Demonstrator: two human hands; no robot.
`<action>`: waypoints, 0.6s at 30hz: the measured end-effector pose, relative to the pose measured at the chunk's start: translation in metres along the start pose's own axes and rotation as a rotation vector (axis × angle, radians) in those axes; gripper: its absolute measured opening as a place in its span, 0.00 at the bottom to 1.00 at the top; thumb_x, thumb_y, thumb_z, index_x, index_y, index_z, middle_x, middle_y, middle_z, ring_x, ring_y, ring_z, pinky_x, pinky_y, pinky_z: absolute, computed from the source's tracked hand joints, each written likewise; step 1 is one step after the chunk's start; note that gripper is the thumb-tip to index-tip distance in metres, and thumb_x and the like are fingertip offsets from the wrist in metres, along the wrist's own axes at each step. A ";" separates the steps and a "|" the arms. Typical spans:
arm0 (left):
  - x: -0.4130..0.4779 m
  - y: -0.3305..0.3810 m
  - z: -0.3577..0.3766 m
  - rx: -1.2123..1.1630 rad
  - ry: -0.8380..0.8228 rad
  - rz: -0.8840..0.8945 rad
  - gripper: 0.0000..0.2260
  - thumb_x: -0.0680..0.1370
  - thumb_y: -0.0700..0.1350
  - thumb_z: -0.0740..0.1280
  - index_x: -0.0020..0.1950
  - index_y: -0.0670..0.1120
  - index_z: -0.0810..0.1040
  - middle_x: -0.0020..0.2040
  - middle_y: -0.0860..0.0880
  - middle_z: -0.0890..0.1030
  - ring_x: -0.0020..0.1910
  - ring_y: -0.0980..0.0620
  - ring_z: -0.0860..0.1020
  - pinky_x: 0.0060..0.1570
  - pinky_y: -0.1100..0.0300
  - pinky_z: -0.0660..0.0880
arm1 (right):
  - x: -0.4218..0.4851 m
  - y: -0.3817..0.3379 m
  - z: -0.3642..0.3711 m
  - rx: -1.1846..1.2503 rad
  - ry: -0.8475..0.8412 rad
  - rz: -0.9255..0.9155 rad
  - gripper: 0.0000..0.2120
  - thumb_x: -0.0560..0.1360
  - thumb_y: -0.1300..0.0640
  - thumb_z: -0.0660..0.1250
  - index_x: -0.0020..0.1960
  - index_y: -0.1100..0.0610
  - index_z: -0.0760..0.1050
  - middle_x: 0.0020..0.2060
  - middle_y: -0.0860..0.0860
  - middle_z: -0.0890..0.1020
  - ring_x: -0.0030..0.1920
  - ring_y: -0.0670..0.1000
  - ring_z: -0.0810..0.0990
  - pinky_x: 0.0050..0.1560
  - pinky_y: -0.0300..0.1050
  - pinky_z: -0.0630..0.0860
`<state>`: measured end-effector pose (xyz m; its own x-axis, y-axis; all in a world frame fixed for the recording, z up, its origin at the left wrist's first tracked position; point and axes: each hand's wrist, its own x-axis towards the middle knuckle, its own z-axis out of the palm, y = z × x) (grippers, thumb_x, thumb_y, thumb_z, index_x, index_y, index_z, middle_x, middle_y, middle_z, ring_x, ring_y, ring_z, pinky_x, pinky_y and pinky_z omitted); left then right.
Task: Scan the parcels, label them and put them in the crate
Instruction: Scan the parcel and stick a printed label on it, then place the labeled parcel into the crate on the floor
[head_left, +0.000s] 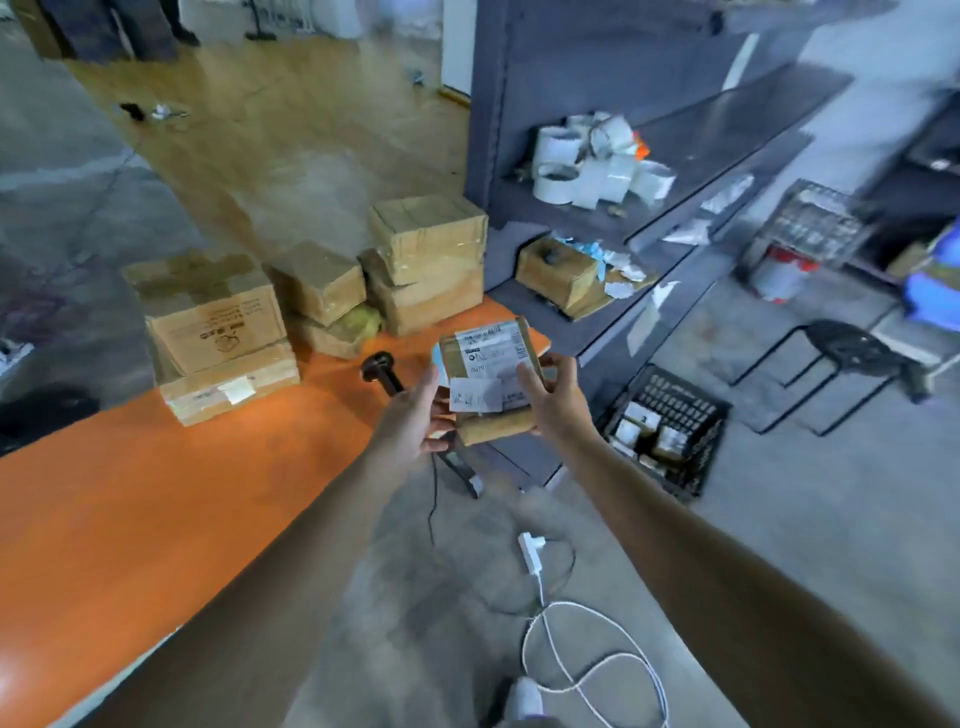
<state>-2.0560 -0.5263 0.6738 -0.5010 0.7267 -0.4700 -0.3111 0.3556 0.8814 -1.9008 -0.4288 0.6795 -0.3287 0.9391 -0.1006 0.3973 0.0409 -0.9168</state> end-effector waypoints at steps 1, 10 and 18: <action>-0.006 0.000 0.014 0.038 -0.059 0.014 0.20 0.79 0.62 0.58 0.45 0.47 0.78 0.37 0.50 0.84 0.33 0.53 0.82 0.31 0.59 0.75 | -0.006 0.007 -0.020 -0.013 0.051 0.008 0.15 0.79 0.41 0.62 0.58 0.48 0.64 0.43 0.42 0.75 0.38 0.45 0.77 0.38 0.48 0.77; -0.051 -0.026 0.194 0.267 -0.451 0.164 0.21 0.75 0.65 0.60 0.55 0.51 0.79 0.52 0.50 0.83 0.48 0.54 0.83 0.36 0.57 0.80 | -0.047 0.080 -0.205 -0.022 0.303 0.111 0.16 0.79 0.41 0.62 0.60 0.48 0.65 0.51 0.51 0.79 0.43 0.49 0.80 0.45 0.52 0.80; -0.090 -0.055 0.398 0.279 -0.568 0.155 0.15 0.78 0.58 0.61 0.52 0.48 0.77 0.44 0.50 0.82 0.40 0.55 0.82 0.31 0.62 0.78 | -0.046 0.167 -0.390 -0.016 0.400 0.178 0.17 0.78 0.41 0.62 0.59 0.51 0.66 0.46 0.50 0.79 0.42 0.50 0.79 0.47 0.53 0.78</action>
<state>-1.6722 -0.3767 0.6867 0.0052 0.9521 -0.3059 -0.0095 0.3059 0.9520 -1.4851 -0.3320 0.6816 0.1028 0.9901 -0.0961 0.4321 -0.1314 -0.8922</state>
